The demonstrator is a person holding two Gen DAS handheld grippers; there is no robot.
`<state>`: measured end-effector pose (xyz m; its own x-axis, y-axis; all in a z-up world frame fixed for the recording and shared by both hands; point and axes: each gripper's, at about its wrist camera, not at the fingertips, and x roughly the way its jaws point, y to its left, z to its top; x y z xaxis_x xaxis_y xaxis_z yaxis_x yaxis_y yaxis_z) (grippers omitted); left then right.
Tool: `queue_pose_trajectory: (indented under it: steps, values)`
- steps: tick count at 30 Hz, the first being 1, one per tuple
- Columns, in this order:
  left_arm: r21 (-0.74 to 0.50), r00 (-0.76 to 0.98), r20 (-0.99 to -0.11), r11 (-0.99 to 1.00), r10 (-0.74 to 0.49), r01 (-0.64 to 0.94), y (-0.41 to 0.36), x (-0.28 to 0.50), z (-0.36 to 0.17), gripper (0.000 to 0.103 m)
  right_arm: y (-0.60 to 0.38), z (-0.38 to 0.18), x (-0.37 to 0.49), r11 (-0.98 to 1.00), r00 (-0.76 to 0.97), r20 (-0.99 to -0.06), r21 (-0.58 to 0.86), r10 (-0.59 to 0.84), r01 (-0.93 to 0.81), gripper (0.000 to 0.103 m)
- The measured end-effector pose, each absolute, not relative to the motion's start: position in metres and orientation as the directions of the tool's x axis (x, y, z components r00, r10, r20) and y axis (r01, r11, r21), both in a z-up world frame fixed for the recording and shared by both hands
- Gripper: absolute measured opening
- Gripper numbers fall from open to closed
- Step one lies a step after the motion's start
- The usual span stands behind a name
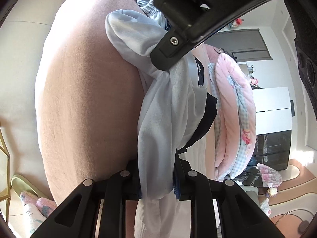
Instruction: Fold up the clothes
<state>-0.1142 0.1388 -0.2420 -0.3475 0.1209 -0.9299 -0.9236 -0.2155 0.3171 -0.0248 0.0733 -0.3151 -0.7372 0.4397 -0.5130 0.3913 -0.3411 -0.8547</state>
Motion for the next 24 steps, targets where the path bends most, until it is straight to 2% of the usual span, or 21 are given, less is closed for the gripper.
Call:
queue_pose_trajectory:
  steps: [5,19,24]
  values:
    - [0.285,-0.347,-0.926,-0.325,0.149,-0.902,0.124,-0.132,-0.235,0.068,0.072,-0.315,-0.024,-0.339,-0.735,-0.518,-0.852,0.438,0.399,0.023]
    - [0.224,-0.326,-0.927,-0.425,0.183,-0.877,0.085,-0.119,-0.222,0.07,0.072,-0.315,-0.026,-0.294,-0.717,-0.548,-0.836,0.431,0.463,0.023]
    - [0.199,-0.314,-0.93,-0.456,0.192,-0.868,0.081,-0.124,-0.225,0.071,0.078,-0.308,-0.035,-0.332,-0.684,-0.602,-0.798,0.413,0.503,0.023]
